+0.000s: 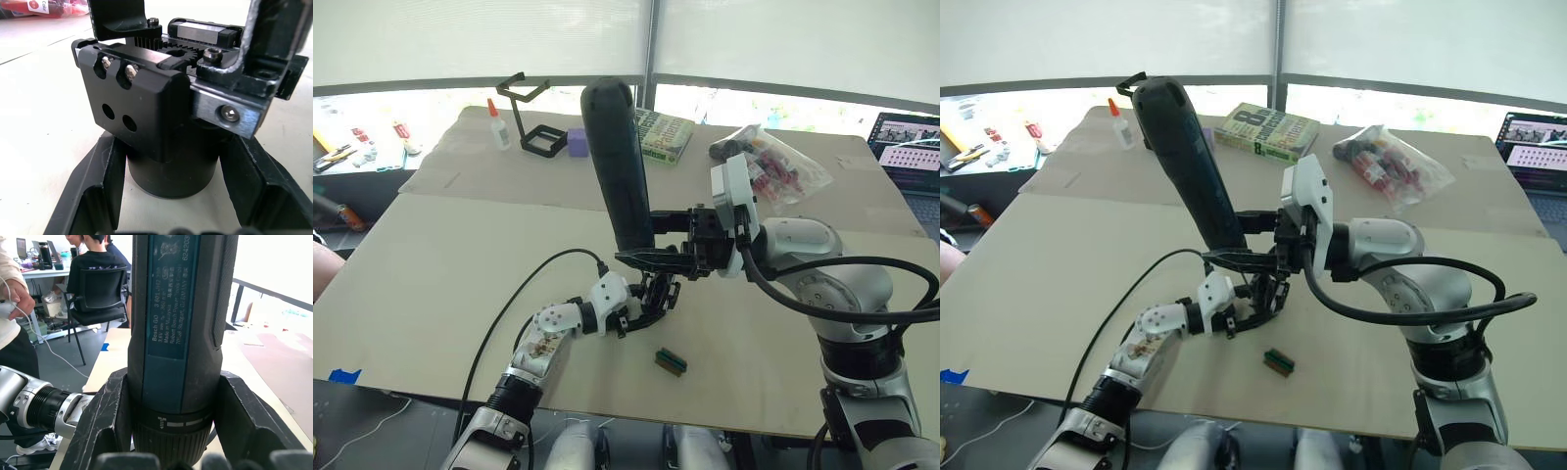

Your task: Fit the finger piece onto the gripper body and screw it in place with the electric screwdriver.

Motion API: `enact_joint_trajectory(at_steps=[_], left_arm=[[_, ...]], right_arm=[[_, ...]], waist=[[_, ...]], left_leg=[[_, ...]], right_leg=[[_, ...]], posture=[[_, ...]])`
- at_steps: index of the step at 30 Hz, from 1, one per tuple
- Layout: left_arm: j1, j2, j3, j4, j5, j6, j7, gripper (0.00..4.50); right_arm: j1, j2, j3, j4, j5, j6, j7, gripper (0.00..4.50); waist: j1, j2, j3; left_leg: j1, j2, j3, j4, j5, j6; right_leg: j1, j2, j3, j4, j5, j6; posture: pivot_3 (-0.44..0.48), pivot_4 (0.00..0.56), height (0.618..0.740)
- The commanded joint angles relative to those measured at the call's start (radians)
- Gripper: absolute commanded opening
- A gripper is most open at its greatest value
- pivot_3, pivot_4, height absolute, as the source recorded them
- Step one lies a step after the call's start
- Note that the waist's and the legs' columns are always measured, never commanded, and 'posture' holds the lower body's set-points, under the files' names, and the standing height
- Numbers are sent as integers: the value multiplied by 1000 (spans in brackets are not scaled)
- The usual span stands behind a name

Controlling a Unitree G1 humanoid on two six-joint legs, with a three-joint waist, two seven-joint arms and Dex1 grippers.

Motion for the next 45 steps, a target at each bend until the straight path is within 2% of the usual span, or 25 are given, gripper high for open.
enact_joint_trajectory(at_steps=[1,45], left_arm=[[16,-11,-35,21,17,15,-2,2281],[25,-7,-36,5,19,23,3,2281]], right_arm=[[-35,4,-25,-40,23,-12,-6,1928],[20,25,-11,-24,-52,-74,11,1928]], waist=[[0,0,0],[0,0,0]], left_leg=[[0,0,0,0,0,0],[0,0,0,0,0,0]], right_leg=[[0,0,0,0,0,0],[0,0,0,0,0,0]], posture=[[0,150,740],[0,150,740]])
